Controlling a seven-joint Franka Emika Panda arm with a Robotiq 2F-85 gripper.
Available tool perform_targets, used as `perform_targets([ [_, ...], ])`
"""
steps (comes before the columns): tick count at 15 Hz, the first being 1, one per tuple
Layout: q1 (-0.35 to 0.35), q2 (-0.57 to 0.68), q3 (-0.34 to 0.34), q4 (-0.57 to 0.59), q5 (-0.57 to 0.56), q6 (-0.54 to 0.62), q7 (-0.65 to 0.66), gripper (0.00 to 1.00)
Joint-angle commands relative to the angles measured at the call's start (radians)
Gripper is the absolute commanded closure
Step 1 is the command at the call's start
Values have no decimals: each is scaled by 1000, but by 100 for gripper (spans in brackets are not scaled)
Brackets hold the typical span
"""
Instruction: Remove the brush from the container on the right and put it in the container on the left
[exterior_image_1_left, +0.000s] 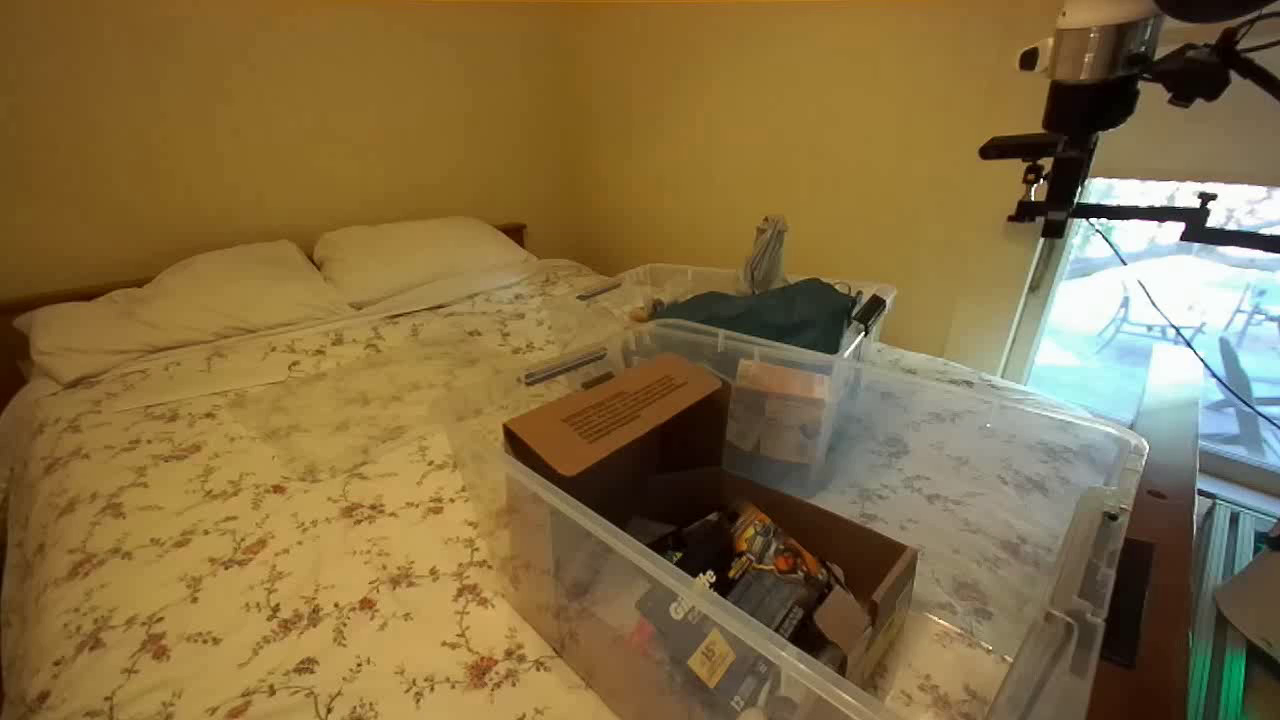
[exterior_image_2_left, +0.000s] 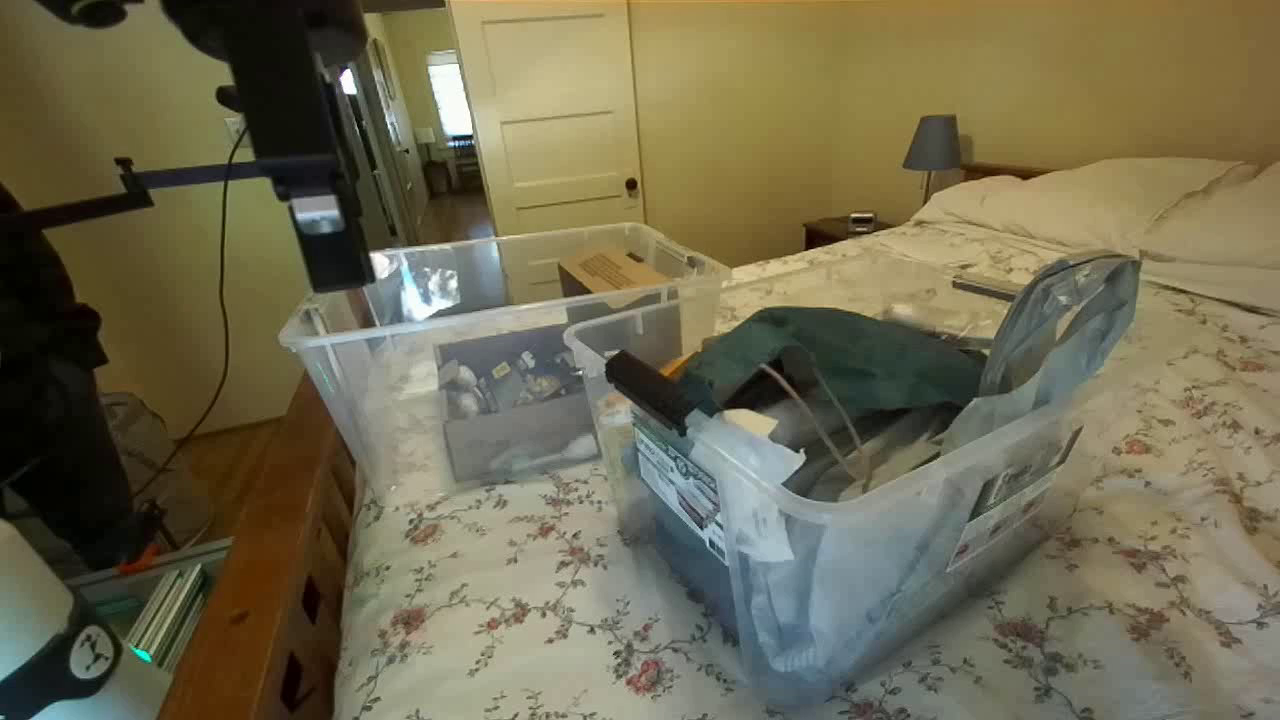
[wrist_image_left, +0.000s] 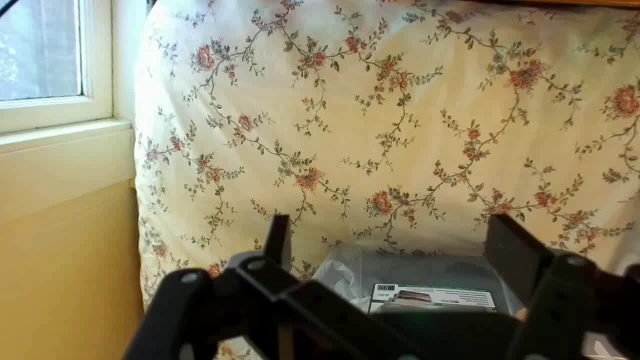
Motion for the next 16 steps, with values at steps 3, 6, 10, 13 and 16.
perform_targets([
  [3,18,1,-13,3,-9,-5,9,0],
  [6,18,1,-13,3,-9,-5,9,0],
  [10,18,1,-13,3,-9,-5,9,0],
  [13,41,31,-11,36,68,23,48,0],
  [16,100,135,38,164,241,96,173,0],
])
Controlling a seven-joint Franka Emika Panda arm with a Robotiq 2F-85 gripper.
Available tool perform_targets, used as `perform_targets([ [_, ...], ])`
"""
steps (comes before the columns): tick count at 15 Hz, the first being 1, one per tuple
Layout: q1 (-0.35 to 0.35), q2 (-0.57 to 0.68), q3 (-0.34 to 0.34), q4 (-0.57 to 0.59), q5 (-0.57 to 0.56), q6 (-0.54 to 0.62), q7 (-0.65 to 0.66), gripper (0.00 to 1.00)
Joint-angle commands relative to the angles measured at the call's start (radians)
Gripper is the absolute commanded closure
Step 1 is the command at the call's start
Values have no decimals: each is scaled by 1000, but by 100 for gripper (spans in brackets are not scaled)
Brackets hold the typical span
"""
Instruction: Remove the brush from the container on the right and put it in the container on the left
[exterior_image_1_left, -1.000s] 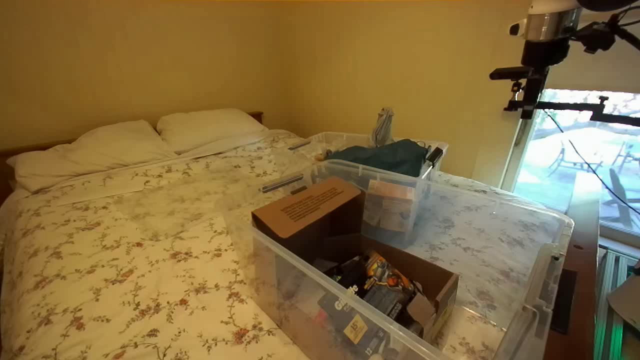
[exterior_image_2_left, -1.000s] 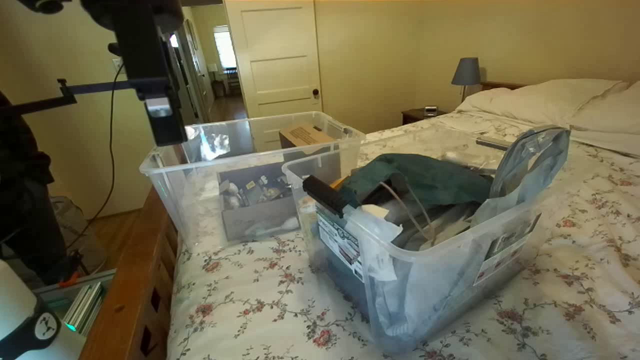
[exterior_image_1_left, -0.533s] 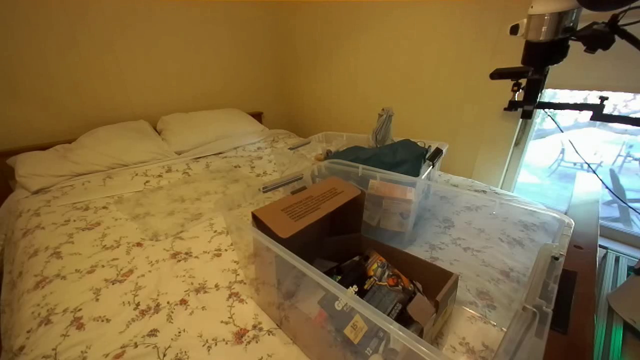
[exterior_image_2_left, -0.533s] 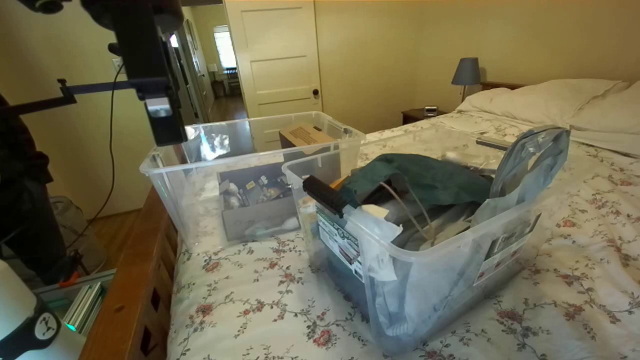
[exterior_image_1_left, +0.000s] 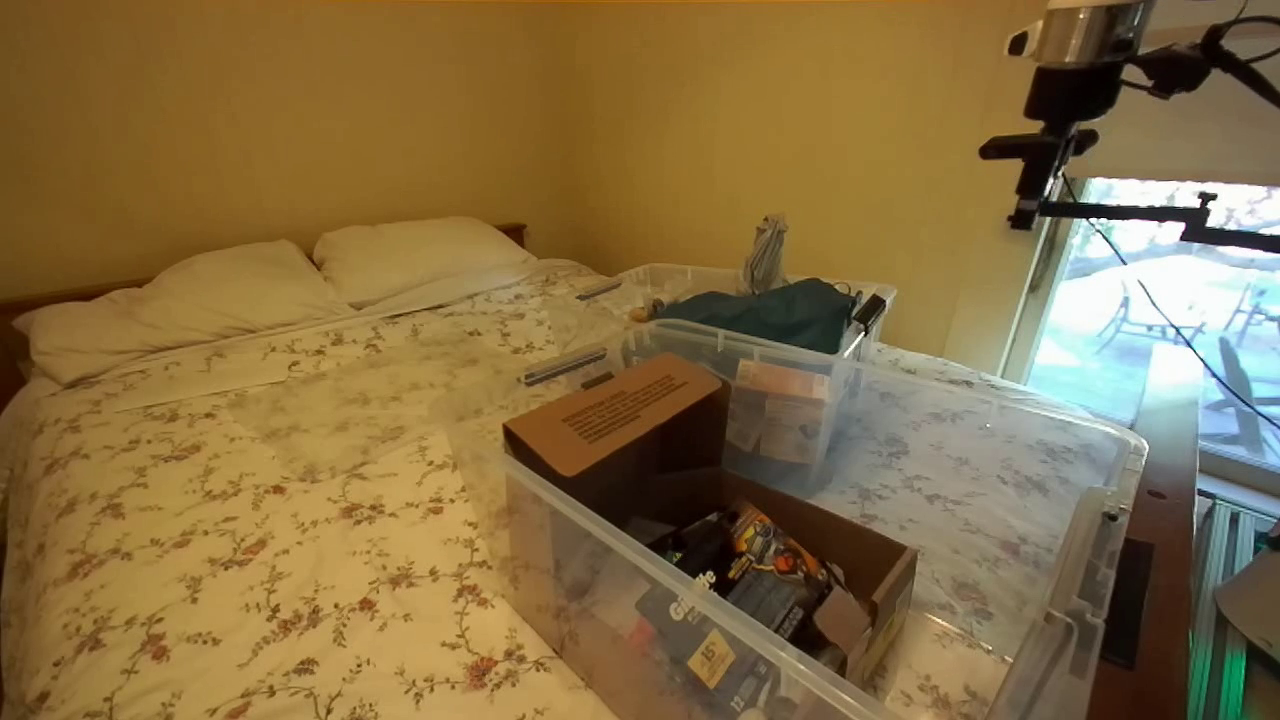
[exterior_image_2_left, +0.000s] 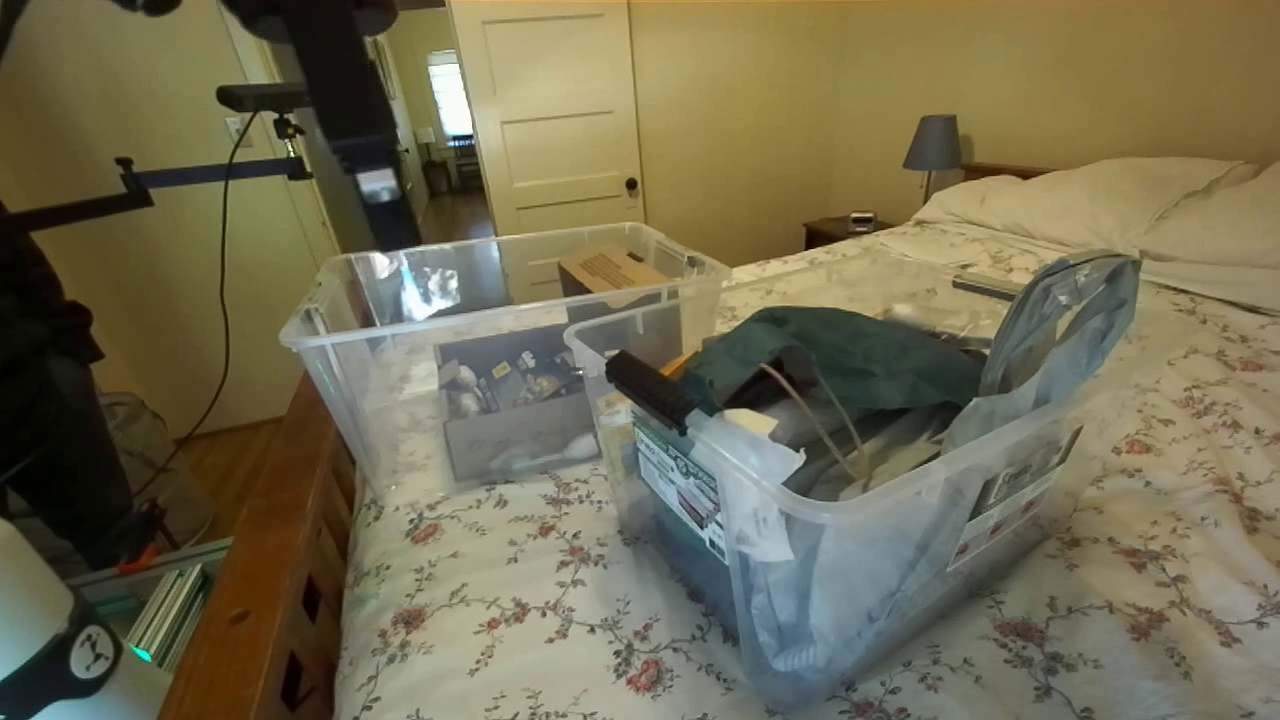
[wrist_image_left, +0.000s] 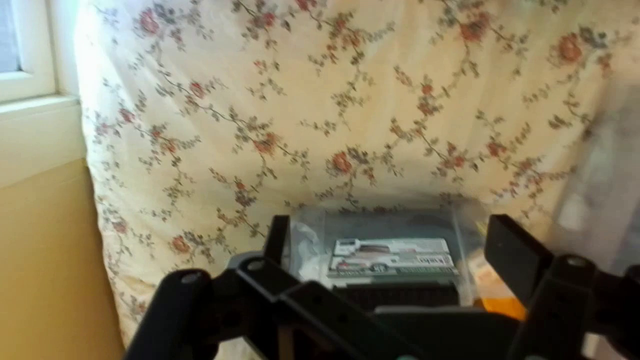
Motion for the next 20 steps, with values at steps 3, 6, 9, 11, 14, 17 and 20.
perform_targets([
  [3,69,222,103,233,231,188,264,0],
  [6,47,366,187,383,241,255,482,0],
  [9,25,529,220,559,201,232,670,0],
  [11,28,629,208,667,198,178,753,0],
  [14,56,588,178,600,206,222,711,0],
  [17,58,628,174,640,207,208,726,0],
  [20,61,694,199,725,92,144,960,0],
])
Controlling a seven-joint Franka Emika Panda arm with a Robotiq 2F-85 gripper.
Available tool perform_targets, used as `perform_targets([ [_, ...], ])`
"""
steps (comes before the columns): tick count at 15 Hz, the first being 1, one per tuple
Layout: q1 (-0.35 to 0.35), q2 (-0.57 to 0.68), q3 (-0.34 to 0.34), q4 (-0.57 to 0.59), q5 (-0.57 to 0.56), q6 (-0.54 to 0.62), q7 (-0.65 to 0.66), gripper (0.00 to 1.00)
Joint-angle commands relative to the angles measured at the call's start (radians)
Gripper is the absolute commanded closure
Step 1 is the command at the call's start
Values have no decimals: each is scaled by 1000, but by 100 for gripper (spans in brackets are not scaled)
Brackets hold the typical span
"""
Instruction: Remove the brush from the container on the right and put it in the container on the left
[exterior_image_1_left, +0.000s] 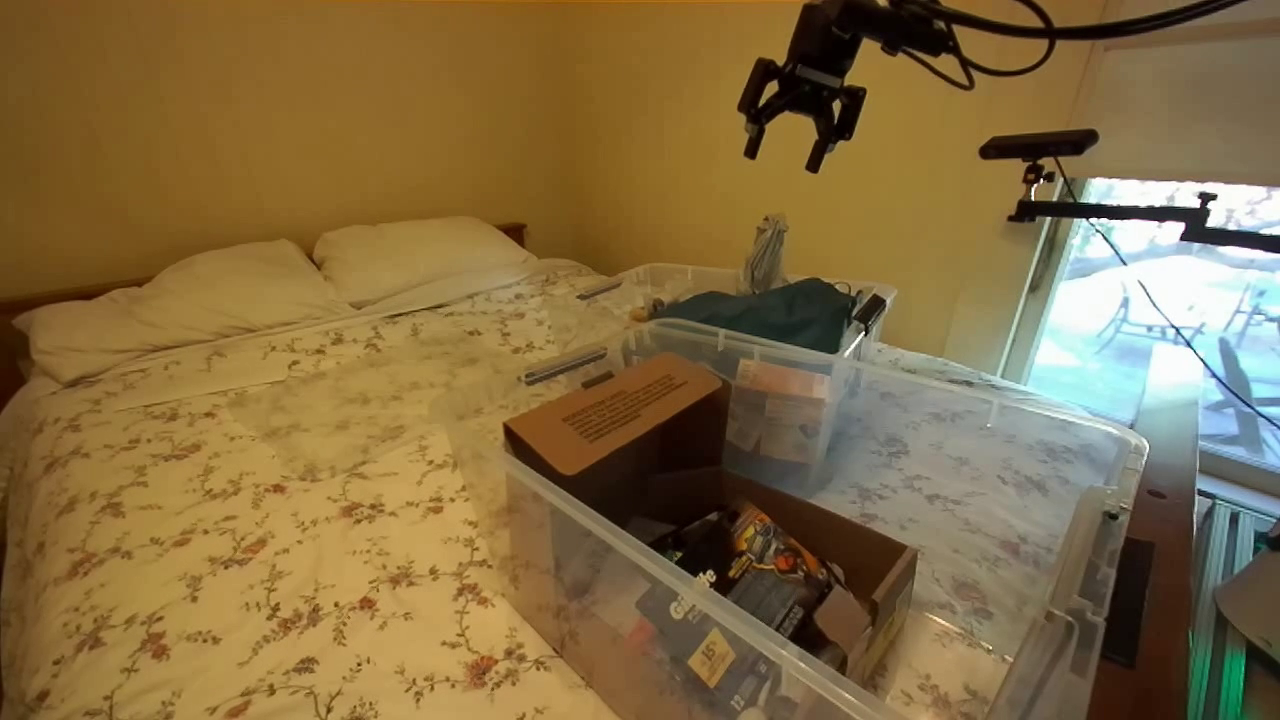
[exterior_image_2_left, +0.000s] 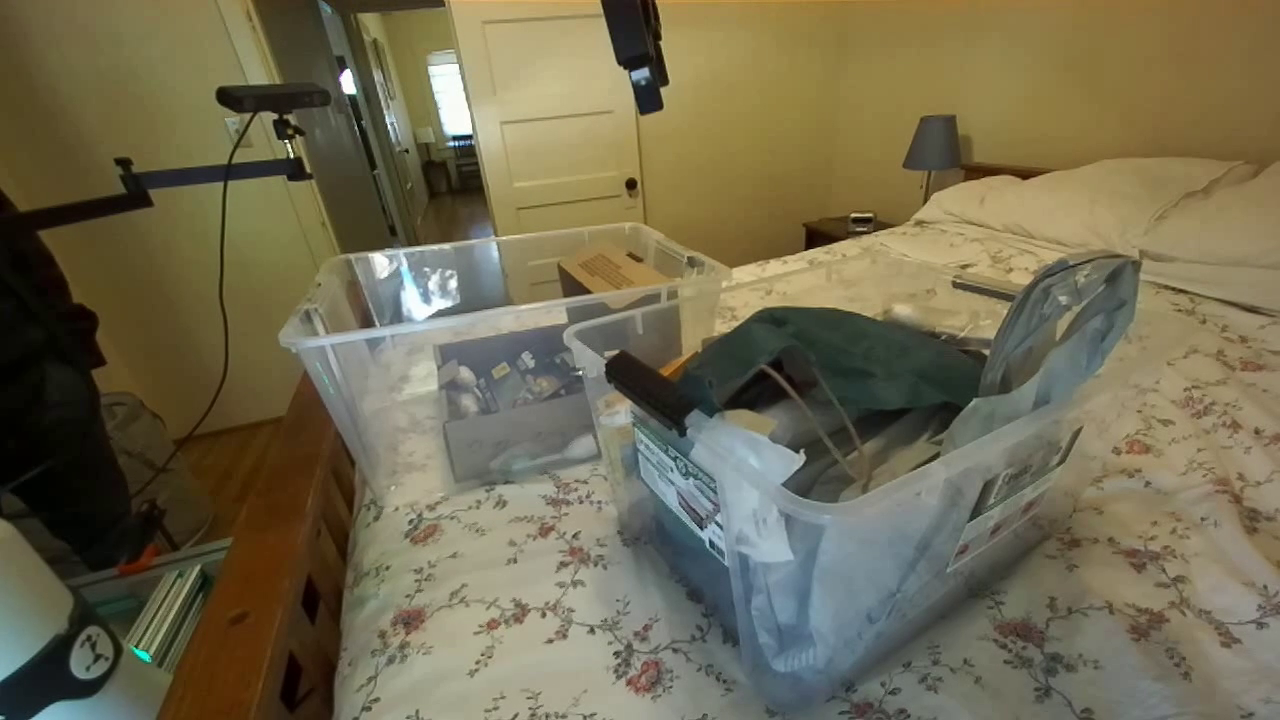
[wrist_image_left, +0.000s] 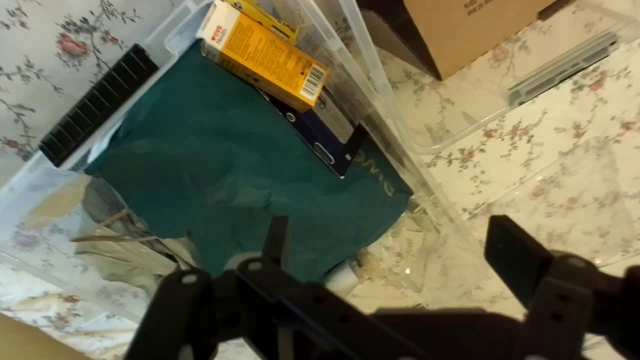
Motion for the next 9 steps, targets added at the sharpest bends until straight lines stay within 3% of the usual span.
perform_targets([
  [1,40,122,5,143,-130,-83,263,0],
  [6,141,357,-25,389,-212,-208,583,0],
  [9,175,491,-76,522,-166,-287,675,0],
])
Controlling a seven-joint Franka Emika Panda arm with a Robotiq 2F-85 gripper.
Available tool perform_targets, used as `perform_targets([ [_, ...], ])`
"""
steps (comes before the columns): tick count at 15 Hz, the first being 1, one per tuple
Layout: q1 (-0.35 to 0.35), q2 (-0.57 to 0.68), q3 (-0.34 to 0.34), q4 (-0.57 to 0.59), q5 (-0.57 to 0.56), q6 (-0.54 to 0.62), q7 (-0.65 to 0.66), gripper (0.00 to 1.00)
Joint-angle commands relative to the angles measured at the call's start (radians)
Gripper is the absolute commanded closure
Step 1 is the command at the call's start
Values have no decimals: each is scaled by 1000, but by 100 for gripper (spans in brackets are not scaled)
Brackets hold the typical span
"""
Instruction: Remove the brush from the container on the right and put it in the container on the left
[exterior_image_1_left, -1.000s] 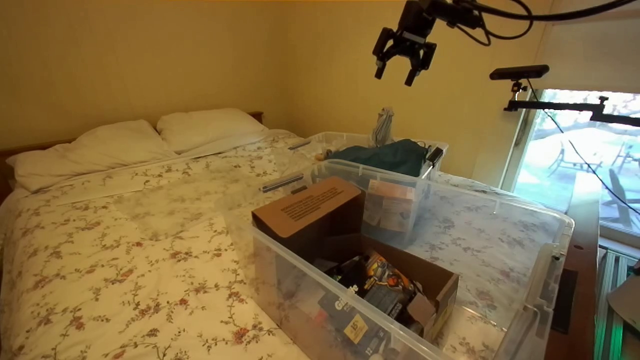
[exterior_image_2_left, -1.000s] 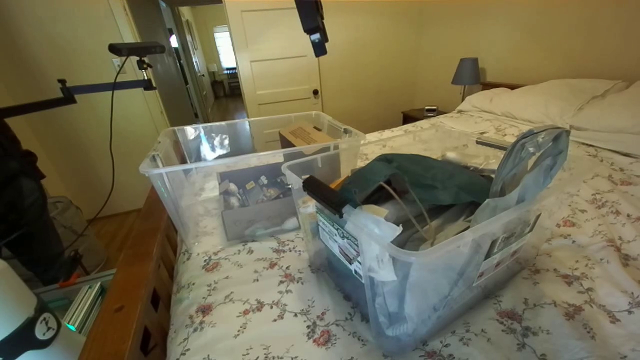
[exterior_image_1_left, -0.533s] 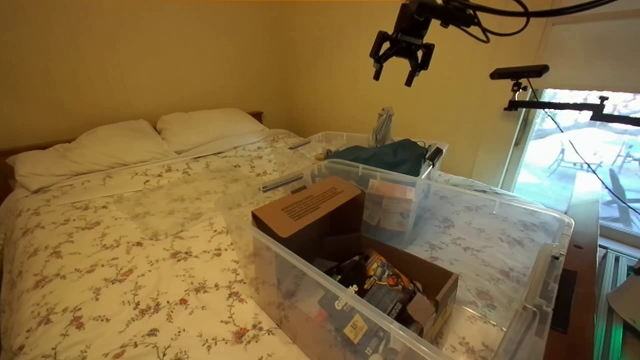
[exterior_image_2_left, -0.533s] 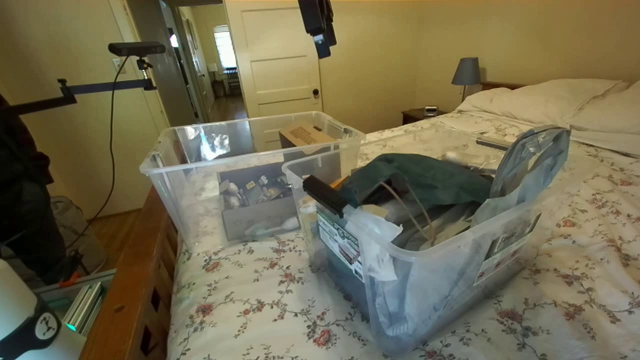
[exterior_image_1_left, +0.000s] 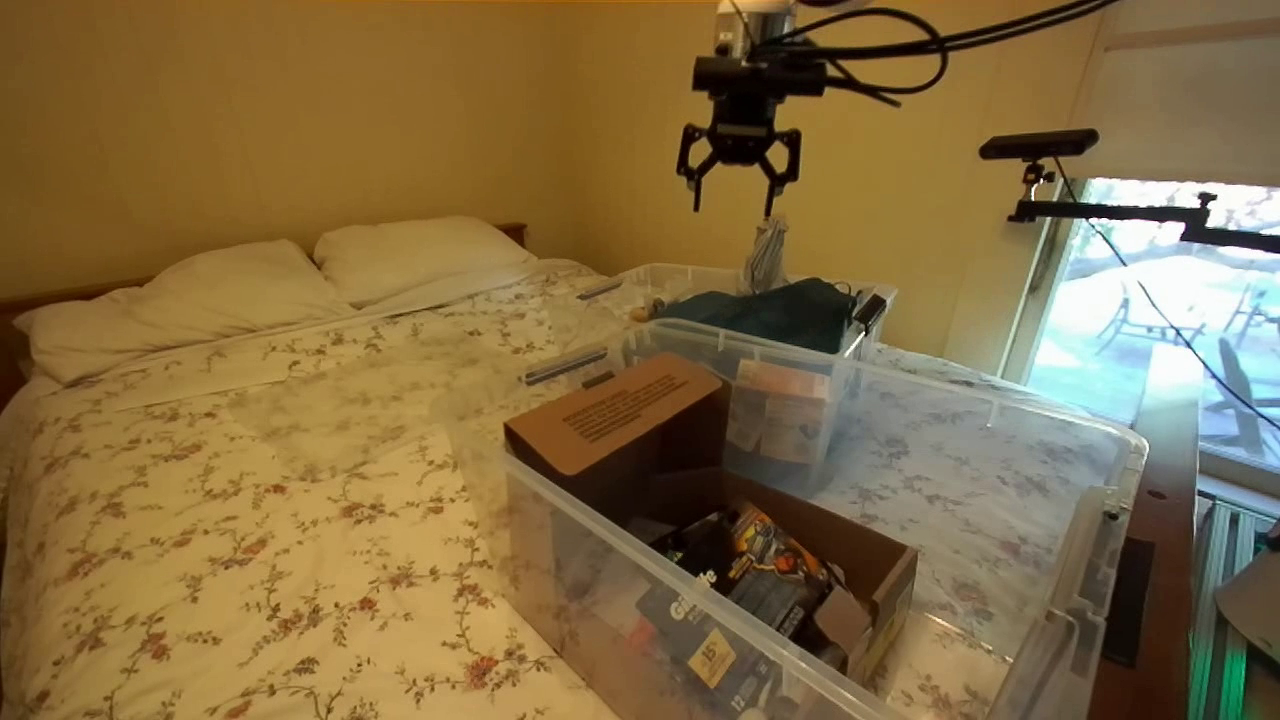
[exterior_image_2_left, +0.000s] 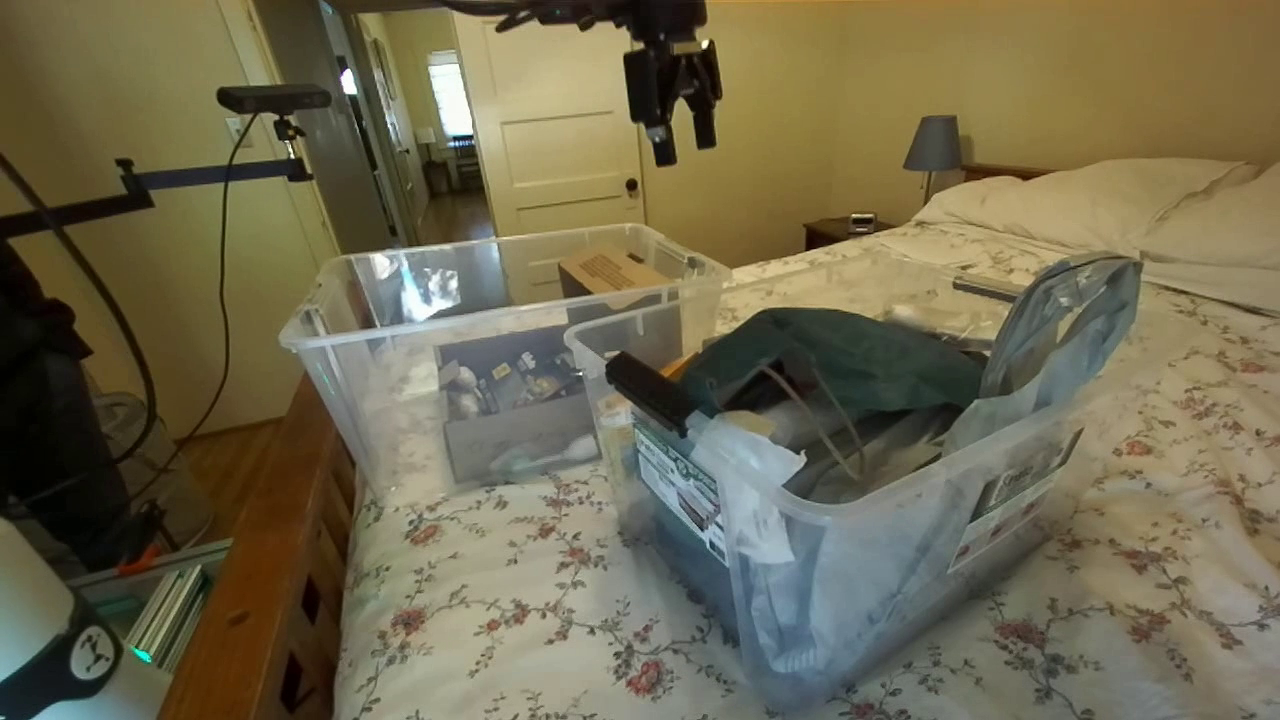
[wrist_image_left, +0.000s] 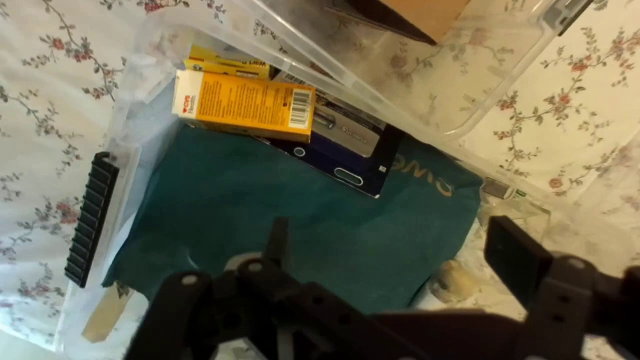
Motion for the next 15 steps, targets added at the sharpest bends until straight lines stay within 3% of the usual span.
perform_targets([
  [1,45,197,-70,235,22,-116,130,0],
  [6,55,366,-162,453,35,-212,295,0],
  [7,35,282,-130,302,7,-130,225,0],
  [13,41,350,-142,405,29,-185,282,0],
  [15,15,377,-115,430,83,-128,239,0],
])
